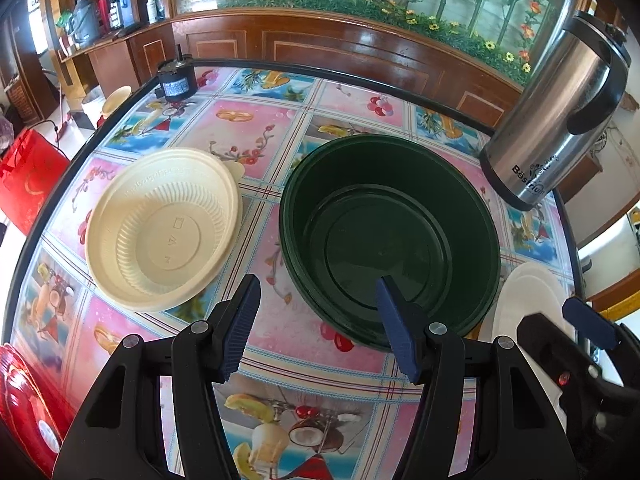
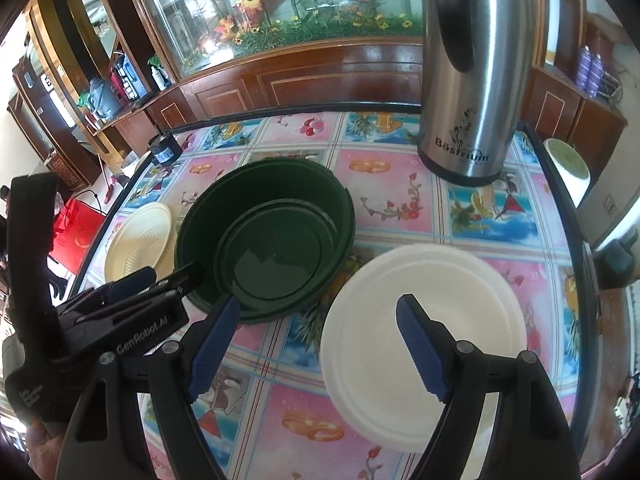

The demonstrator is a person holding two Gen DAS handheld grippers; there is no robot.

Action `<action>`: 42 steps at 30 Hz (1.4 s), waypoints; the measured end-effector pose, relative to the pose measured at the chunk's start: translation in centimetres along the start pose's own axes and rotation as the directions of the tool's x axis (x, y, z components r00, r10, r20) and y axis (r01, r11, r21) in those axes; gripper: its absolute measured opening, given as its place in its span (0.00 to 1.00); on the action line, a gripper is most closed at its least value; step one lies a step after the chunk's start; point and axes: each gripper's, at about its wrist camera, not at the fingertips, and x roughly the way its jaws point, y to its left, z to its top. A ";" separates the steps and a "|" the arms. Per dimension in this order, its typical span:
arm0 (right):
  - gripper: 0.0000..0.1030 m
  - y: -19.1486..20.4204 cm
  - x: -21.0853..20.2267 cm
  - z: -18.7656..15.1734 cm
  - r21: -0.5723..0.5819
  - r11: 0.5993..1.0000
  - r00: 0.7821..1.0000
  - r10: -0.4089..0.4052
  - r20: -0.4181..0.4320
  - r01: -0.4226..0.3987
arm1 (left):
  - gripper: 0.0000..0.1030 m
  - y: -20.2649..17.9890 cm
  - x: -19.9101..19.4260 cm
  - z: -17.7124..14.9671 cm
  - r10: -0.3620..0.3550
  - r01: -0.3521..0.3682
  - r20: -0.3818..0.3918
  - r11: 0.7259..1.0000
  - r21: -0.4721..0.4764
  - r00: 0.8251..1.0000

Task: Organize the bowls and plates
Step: 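Move both grippers to the rim of the dark green basin, then close both grippers on opposite points of the green basin rim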

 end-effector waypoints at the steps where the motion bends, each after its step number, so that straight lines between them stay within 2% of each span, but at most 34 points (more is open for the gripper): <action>1: 0.79 0.0 0.1 0.2 -0.004 1.000 1.000 -0.003 -0.002 0.003 | 0.59 0.0 0.1 0.0 -0.003 0.003 -0.003 1.000 -0.005 1.000; 6: 0.79 -0.1 0.9 1.4 -0.012 1.000 1.000 -0.006 -0.002 0.006 | 0.59 -0.3 1.2 -0.1 -0.005 0.005 -0.034 1.000 -0.026 0.999; 15: 0.79 -1.6 3.5 4.1 0.001 1.000 1.000 -0.016 -0.013 0.016 | 0.59 -0.3 2.0 0.3 0.019 -0.021 -0.041 0.999 -0.043 0.999; 25: 0.79 -2.1 7.8 6.8 -0.040 0.999 0.996 0.018 -0.084 -0.021 | 0.59 -0.3 3.5 0.4 0.034 -0.038 -0.073 0.998 -0.054 0.997; 31: 0.78 -1.9 10.1 7.6 -0.095 0.995 0.993 -0.001 -0.116 -0.010 | 0.59 -0.5 4.7 0.6 0.031 -0.037 -0.100 0.997 -0.064 0.994; 32: 0.74 -1.9 10.4 7.7 -0.099 0.995 0.993 0.003 -0.120 -0.015 | 0.59 -0.6 4.8 0.7 0.029 -0.036 -0.104 0.997 -0.064 0.994; 33: 0.59 -2.0 10.5 7.7 -0.098 0.995 0.992 0.007 -0.124 -0.019 | 0.59 -0.7 5.1 0.7 0.031 -0.037 -0.111 0.998 -0.058 0.993; 34: 0.32 -2.1 10.9 7.6 -0.092 0.995 0.990 0.012 -0.139 -0.025 | 0.59 -0.9 5.3 0.7 0.029 -0.036 -0.116 0.998 -0.051 0.993; 36: 0.14 -2.4 11.5 7.5 -0.079 0.996 0.987 0.021 -0.161 -0.034 | 0.59 -1.0 5.2 0.6 0.003 -0.008 -0.105 0.999 -0.045 0.994; 37: 0.12 -2.5 11.7 7.3 -0.069 0.997 0.985 0.026 -0.170 -0.039 | 0.57 -0.9 5.0 0.6 0.008 -0.011 -0.095 0.999 -0.040 0.995; 38: 0.11 -2.6 11.6 7.2 -0.064 0.997 0.985 0.034 -0.171 -0.045 | 0.48 -1.0 5.0 0.6 0.009 -0.012 -0.092 0.999 -0.034 0.996; 41: 0.10 -2.3 10.6 6.5 -0.054 0.996 0.986 0.066 -0.154 -0.075 | 0.42 -0.8 5.0 0.6 0.023 -0.024 -0.101 1.000 -0.017 0.995; 42: 0.10 -2.2 10.4 6.5 -0.055 0.996 0.987 0.063 -0.146 -0.071 | 0.36 -0.6 4.9 0.5 0.026 -0.028 -0.098 1.000 -0.014 0.995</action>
